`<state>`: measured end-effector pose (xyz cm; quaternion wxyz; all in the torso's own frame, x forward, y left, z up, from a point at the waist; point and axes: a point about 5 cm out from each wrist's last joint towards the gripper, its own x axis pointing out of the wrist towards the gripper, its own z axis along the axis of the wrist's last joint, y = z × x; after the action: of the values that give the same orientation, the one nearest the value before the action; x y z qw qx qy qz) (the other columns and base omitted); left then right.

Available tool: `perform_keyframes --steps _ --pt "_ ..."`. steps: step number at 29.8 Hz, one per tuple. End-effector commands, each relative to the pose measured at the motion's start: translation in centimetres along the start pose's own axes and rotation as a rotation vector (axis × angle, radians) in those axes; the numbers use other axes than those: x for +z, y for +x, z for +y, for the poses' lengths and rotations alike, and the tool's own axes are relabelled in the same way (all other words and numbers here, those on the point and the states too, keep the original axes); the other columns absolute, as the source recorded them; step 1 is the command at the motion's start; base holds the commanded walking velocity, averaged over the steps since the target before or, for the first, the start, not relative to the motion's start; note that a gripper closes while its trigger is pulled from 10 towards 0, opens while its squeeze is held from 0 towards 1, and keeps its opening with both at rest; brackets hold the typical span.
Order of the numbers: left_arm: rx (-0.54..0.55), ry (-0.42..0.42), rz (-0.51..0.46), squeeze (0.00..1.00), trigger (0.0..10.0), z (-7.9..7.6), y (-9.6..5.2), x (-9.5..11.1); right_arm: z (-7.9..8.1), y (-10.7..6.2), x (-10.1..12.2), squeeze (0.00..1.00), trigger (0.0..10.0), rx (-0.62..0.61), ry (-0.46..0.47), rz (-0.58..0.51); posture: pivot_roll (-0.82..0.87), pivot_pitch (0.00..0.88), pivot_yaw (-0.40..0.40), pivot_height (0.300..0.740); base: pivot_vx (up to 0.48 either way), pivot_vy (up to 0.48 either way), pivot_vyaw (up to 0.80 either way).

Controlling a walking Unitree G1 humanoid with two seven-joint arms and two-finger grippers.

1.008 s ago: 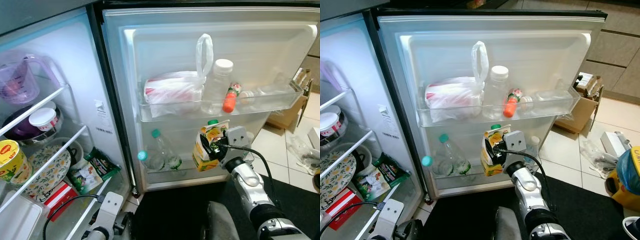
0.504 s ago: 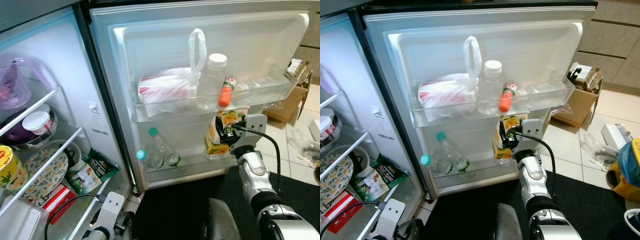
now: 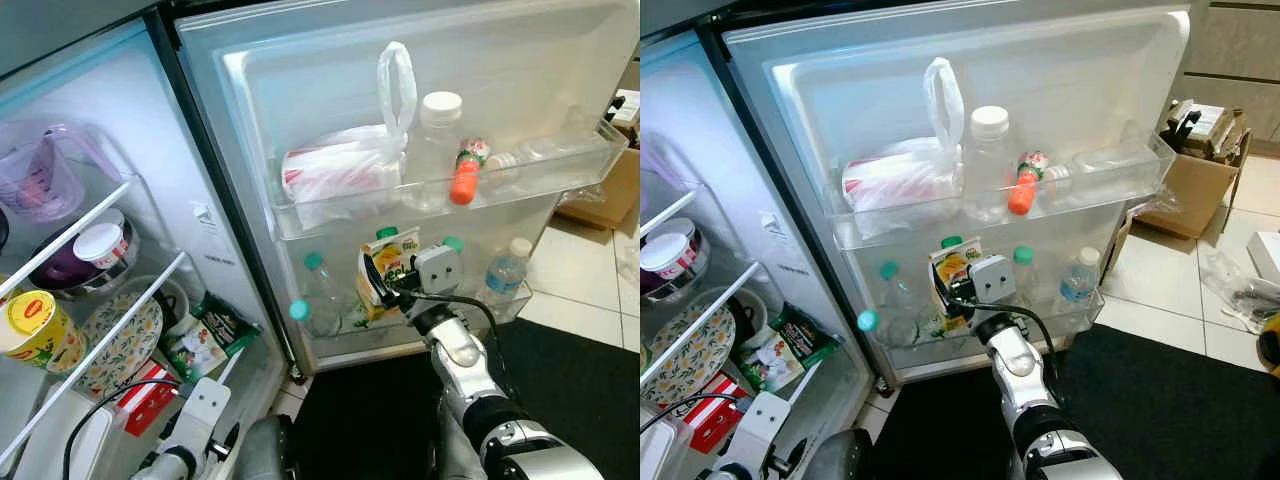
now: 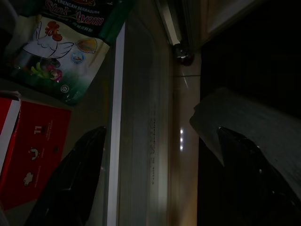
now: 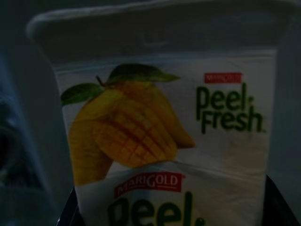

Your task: Restocking fridge

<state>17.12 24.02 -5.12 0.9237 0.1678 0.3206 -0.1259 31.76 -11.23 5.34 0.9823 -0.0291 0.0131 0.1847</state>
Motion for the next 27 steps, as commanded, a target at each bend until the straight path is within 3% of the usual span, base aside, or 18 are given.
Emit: perform_keyframes --steps 1,9,13,17,18,20,21,27 --pt "-0.001 -0.015 0.026 0.00 10.0 -0.3 -0.3 -0.8 -0.3 -1.3 -2.5 0.00 10.0 -0.021 0.009 0.141 0.09 0.075 0.047 0.510 0.000 0.000 0.00" --pt "-0.014 -0.038 0.013 0.00 10.0 -1.3 -0.2 -0.6 -0.9 -2.8 -4.7 0.00 10.0 -0.019 0.028 0.276 0.10 0.071 0.032 0.510 0.000 0.000 0.00" --pt "-0.008 -0.037 0.015 0.00 10.0 -1.1 -0.3 -0.6 -0.4 -3.0 -5.2 0.00 10.0 0.031 0.085 0.322 0.10 0.052 0.021 0.510 0.000 0.000 0.00" --pt "0.003 -0.042 0.011 0.00 10.0 -1.0 -0.1 -0.4 -0.5 -3.1 -5.4 0.00 10.0 0.057 0.043 0.357 0.09 0.052 0.013 0.510 0.000 0.000 0.00" --pt "0.004 -0.045 0.010 0.00 10.0 -1.1 0.0 -0.3 -0.7 -3.1 -5.4 0.62 10.0 0.057 0.018 0.364 0.09 0.052 0.011 0.510 0.000 0.000 0.00" --pt "0.003 -0.047 0.009 0.00 10.0 -1.3 0.0 -0.3 -0.8 -3.0 -5.3 0.62 10.0 0.055 -0.006 0.367 0.09 0.052 0.011 0.510 0.000 0.000 0.00" --pt "0.000 -0.049 0.008 0.00 10.0 -1.5 0.1 -0.3 -1.0 -3.0 -5.1 1.00 10.0 0.055 -0.009 0.355 0.08 0.051 0.006 0.510 0.000 0.000 0.00" --pt "-0.012 -0.060 0.008 0.00 10.0 -2.3 0.2 -0.3 -1.4 -2.6 -4.2 1.00 10.0 0.063 -0.021 0.290 0.07 0.052 -0.003 0.510 0.000 0.000 0.00"
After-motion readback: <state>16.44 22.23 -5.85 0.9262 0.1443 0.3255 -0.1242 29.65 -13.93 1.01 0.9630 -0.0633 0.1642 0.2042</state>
